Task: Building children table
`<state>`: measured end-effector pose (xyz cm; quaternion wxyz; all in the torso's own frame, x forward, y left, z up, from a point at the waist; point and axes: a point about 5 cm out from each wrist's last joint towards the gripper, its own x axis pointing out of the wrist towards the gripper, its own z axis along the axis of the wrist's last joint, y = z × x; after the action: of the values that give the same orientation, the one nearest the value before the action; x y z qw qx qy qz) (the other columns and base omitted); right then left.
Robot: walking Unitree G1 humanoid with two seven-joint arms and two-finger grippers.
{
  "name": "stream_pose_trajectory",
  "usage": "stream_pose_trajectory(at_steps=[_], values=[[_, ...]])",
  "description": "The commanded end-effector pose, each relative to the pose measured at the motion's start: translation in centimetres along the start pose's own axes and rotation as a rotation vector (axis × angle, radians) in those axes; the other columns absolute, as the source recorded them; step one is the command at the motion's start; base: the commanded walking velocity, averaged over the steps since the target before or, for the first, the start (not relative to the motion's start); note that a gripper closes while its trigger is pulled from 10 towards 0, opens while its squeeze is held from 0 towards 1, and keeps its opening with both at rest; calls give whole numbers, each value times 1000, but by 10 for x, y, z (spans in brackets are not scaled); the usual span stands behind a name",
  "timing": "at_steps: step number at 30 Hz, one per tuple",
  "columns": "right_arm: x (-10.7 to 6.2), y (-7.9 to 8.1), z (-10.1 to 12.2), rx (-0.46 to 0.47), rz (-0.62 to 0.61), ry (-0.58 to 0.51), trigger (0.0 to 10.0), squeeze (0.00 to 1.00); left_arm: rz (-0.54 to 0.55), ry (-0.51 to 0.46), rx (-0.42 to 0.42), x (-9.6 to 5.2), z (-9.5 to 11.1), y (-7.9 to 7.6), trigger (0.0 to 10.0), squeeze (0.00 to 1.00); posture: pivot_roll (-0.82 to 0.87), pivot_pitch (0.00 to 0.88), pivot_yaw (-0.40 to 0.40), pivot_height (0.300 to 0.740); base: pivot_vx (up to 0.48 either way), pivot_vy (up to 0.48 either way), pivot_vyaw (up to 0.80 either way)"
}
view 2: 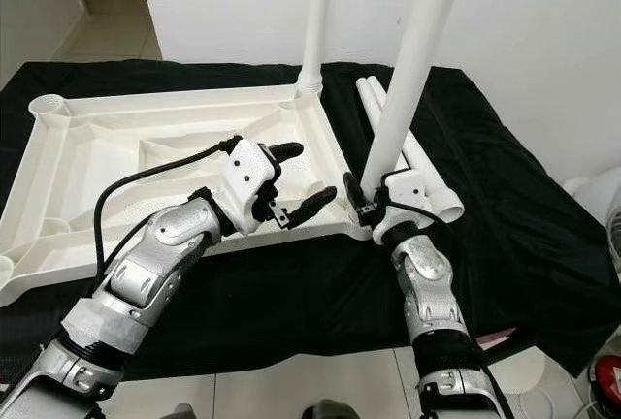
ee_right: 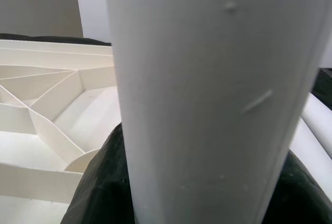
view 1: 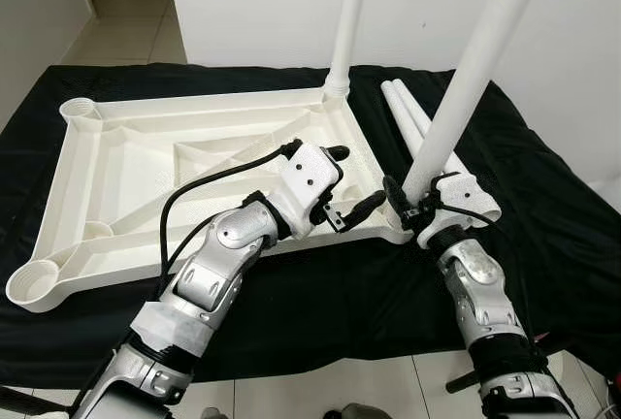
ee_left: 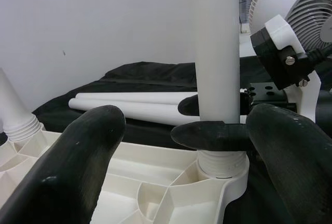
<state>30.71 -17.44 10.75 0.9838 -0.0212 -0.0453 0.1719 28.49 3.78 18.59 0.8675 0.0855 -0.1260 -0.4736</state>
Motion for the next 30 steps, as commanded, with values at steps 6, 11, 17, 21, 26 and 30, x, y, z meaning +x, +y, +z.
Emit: stream_pose_trajectory(at_steps=[6,11,17,21,26,30], values=[[-27,10,-58,136,-51,265,10000,0,-2,7,4,-3,1,2,10000,0,51,24,-13,740,0,0,0],[-32,18,-59,170,-67,211,10000,0,-3,6,6,-3,1,2,10000,0,48,24,-10,740,0,0,0],[-41,24,-58,169,-81,112,10000,0,-5,5,8,-3,2,3,10000,0,45,26,-7,740,0,0,0],[-42,24,-61,186,-109,115,10000,0,-8,5,10,-2,1,3,10000,0,45,25,-4,740,0,0,0],[-36,19,-59,178,-121,132,10000,0,-12,4,13,-2,2,3,10000,0,45,21,1,740,0,0,0],[-29,16,-59,161,-109,191,10000,0,-11,3,17,-1,3,4,10000,0,44,19,2,740,0,0,0]])
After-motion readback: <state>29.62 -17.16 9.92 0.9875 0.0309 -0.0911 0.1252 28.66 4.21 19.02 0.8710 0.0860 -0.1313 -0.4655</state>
